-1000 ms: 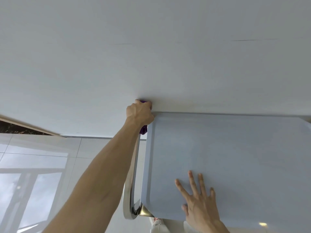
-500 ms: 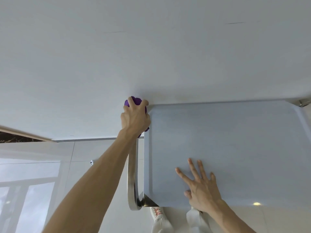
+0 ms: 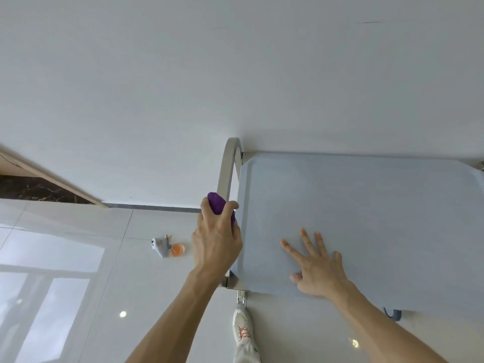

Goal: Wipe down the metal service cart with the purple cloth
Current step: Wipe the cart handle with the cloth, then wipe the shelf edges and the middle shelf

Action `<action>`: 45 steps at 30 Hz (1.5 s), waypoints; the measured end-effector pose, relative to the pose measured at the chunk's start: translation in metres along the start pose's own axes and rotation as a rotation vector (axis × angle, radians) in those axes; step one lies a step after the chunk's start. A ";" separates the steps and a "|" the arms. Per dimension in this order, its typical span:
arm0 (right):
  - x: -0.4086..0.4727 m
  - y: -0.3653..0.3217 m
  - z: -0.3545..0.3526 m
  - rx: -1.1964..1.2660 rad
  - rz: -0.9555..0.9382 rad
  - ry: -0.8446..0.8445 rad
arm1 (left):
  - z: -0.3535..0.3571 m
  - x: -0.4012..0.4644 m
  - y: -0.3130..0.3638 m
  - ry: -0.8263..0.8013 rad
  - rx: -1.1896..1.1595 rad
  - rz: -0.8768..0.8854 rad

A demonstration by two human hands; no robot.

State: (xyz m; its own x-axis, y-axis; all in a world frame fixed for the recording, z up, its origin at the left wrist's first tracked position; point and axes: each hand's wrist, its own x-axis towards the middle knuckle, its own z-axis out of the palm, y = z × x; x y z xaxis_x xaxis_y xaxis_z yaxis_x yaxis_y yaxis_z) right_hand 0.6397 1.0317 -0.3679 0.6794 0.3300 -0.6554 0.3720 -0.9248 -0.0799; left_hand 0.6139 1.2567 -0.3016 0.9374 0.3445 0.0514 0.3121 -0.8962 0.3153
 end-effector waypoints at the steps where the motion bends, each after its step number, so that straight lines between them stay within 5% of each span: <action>1: 0.000 0.001 0.000 -0.002 -0.004 0.002 | 0.001 -0.007 0.000 0.021 -0.003 -0.019; 14: 0.007 0.025 0.047 0.029 -0.097 0.214 | 0.027 -0.039 -0.005 0.401 -0.027 -0.049; 20: 0.010 0.029 0.078 0.016 -0.121 0.509 | 0.083 -0.078 -0.036 0.704 -0.302 0.013; 29: 0.021 0.032 0.082 0.079 -0.145 0.646 | 0.166 -0.095 -0.059 1.014 -0.577 0.187; 34: 0.017 0.030 0.087 0.152 -0.196 0.741 | 0.161 -0.107 -0.069 0.934 -0.700 0.361; 38: 0.012 0.032 0.091 0.200 -0.248 0.774 | 0.163 -0.134 -0.070 1.089 -0.740 0.515; 41: 0.011 0.032 0.091 0.200 -0.238 0.790 | 0.167 -0.142 -0.067 1.061 -0.568 0.686; 45: 0.017 0.034 0.090 0.251 -0.236 0.816 | 0.172 -0.139 -0.063 0.761 -0.042 0.828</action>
State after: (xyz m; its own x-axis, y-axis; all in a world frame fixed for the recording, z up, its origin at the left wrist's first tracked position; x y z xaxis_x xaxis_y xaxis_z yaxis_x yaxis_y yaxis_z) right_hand 0.6070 0.9889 -0.4488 0.8774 0.4613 0.1314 0.4751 -0.7980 -0.3707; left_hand 0.4902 1.2170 -0.4916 0.5110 -0.2587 0.8198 -0.3815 -0.9228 -0.0534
